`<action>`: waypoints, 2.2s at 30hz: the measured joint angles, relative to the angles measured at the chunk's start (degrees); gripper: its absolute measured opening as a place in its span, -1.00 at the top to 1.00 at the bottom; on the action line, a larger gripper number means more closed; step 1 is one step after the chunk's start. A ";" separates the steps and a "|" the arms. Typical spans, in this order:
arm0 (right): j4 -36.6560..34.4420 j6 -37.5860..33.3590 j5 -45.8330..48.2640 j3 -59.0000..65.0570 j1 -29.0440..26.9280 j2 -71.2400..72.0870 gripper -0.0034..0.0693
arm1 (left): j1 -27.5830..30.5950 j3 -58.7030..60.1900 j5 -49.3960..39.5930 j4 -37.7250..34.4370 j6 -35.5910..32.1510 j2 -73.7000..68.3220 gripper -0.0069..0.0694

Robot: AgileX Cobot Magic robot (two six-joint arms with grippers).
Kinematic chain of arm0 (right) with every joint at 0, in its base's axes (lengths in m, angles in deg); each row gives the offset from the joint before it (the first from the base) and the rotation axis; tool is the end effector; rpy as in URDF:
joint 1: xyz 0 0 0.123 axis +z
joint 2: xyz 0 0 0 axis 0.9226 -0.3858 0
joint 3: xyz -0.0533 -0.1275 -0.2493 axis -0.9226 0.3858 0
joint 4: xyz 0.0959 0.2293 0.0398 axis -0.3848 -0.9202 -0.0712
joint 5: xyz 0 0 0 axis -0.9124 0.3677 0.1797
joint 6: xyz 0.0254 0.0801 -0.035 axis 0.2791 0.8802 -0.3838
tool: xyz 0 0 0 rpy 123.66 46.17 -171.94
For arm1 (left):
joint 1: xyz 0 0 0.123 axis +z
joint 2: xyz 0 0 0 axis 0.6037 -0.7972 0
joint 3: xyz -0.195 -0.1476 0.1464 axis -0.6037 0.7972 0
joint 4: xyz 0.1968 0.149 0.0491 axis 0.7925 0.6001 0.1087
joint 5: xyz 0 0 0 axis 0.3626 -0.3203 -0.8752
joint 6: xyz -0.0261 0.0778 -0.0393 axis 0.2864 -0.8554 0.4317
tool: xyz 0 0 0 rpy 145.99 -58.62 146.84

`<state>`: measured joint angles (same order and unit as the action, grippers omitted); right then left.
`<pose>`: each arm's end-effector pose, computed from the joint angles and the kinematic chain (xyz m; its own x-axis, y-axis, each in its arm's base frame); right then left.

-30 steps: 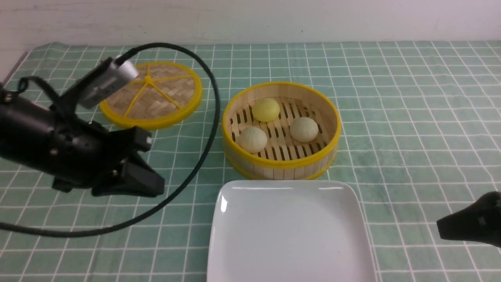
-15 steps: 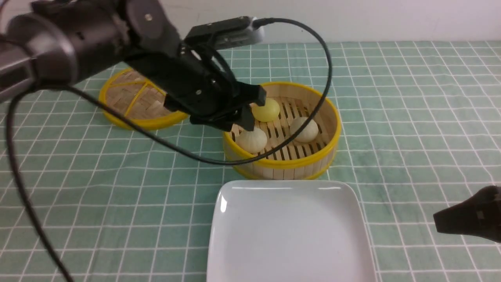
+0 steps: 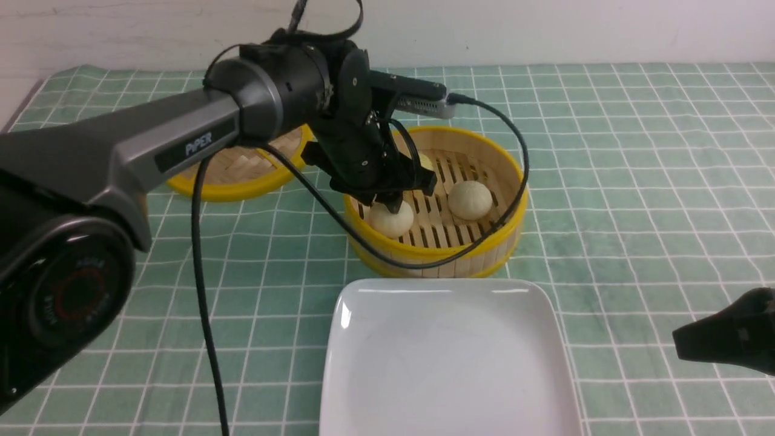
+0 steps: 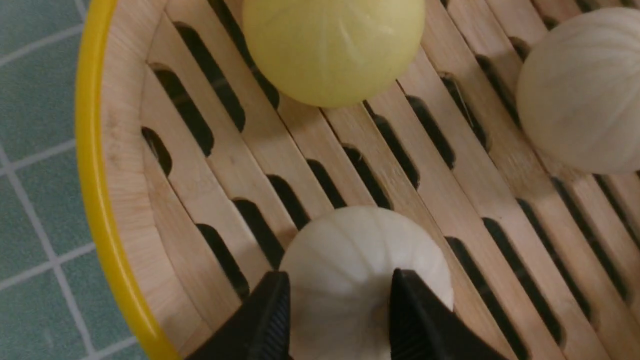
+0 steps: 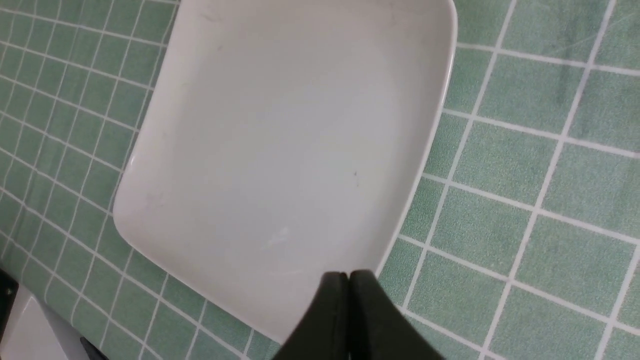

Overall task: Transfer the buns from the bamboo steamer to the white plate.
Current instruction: 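Reach into the bamboo steamer and grasp a bun with the left gripper, then carry the bun from the bamboo steamer to the plate with the left gripper, then reach into the bamboo steamer and grasp a bun with the left gripper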

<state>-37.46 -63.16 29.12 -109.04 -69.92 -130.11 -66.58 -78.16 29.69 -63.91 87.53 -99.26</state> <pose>0.1805 0.0479 0.2737 -0.8619 -0.0185 -0.5067 -0.3162 0.8008 0.5087 0.4128 -0.2359 0.2180 -0.7962 0.3717 -0.4774 0.4502 0.8911 -0.0572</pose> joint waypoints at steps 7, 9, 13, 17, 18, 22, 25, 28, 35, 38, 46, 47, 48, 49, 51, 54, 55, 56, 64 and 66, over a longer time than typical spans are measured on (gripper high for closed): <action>0.30 -0.05 0.24 0.00 0.00 0.00 0.86 | 0.00 -0.54 -0.79 -0.33 2.92 -1.12 0.69; 0.30 -0.05 0.47 0.00 0.00 0.00 0.85 | 0.00 -0.54 -2.44 -0.94 4.01 0.05 0.74; 0.30 -0.05 0.49 0.00 0.00 0.00 0.85 | 0.00 -0.42 -6.98 -2.66 4.23 6.06 0.74; 0.30 -0.05 0.49 0.00 0.00 0.00 0.84 | 0.00 -0.42 -13.08 -3.15 5.17 15.27 0.74; 0.30 -0.10 0.49 0.00 0.00 0.00 0.83 | 0.00 -0.42 -15.91 -3.57 5.80 17.56 0.74; 0.30 -0.10 0.65 0.00 0.00 0.00 0.82 | 0.00 1.70 -23.71 -6.66 7.04 22.40 0.74; 0.30 -0.10 0.71 0.00 0.00 0.00 0.81 | 0.00 6.93 -23.98 -8.09 7.12 22.26 0.74; 0.24 -0.10 0.71 0.00 0.00 0.00 0.81 | 0.00 14.83 -19.78 -10.74 7.20 20.85 0.74; 0.11 -0.10 0.71 0.00 0.00 0.00 0.77 | 0.00 25.86 -8.57 -20.37 0.34 16.11 0.68; 0.11 -0.10 0.71 0.00 0.00 0.00 0.76 | 0.00 26.00 -6.57 -22.48 -0.84 14.75 0.57; 0.11 -0.10 0.71 0.00 0.00 0.00 0.73 | 0.13 25.29 -4.26 -20.62 -0.93 14.31 -0.02; 0.11 -0.10 0.71 0.00 0.00 0.00 0.73 | 0.17 24.78 -4.34 -20.32 -0.83 14.31 -0.10; 0.11 -0.10 0.71 0.00 0.00 0.00 0.72 | 0.17 24.47 -4.34 -20.19 -0.76 14.31 -0.11; 0.11 -0.10 0.71 0.00 0.00 0.00 0.72 | 0.30 23.50 -4.55 -20.03 -0.75 14.31 -0.18; 0.11 -0.10 0.90 0.00 0.00 0.00 0.71 | 0.43 20.53 -5.35 -19.41 -0.55 14.26 -0.29; 0.11 -0.10 1.03 0.00 0.00 0.00 0.70 | 0.43 14.41 -5.82 -17.03 0.50 14.26 -0.31; 0.04 -0.10 1.08 0.00 0.00 0.00 0.70 | 0.43 12.20 -5.30 -15.88 1.33 14.26 -0.29; -0.16 -0.10 1.08 0.00 0.00 0.00 0.70 | 0.43 10.47 -4.55 -14.94 2.18 14.26 -0.26; -0.81 -0.10 1.03 0.00 0.00 0.00 0.67 | 1.33 -6.76 -1.65 -8.90 11.22 7.90 0.67; -0.81 -0.10 1.03 0.00 0.00 0.00 0.66 | 2.48 -12.05 -5.35 -10.90 11.36 3.28 0.78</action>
<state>-38.28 -63.26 30.15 -109.04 -69.92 -130.11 -64.09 -90.22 24.34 -74.81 98.90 -95.99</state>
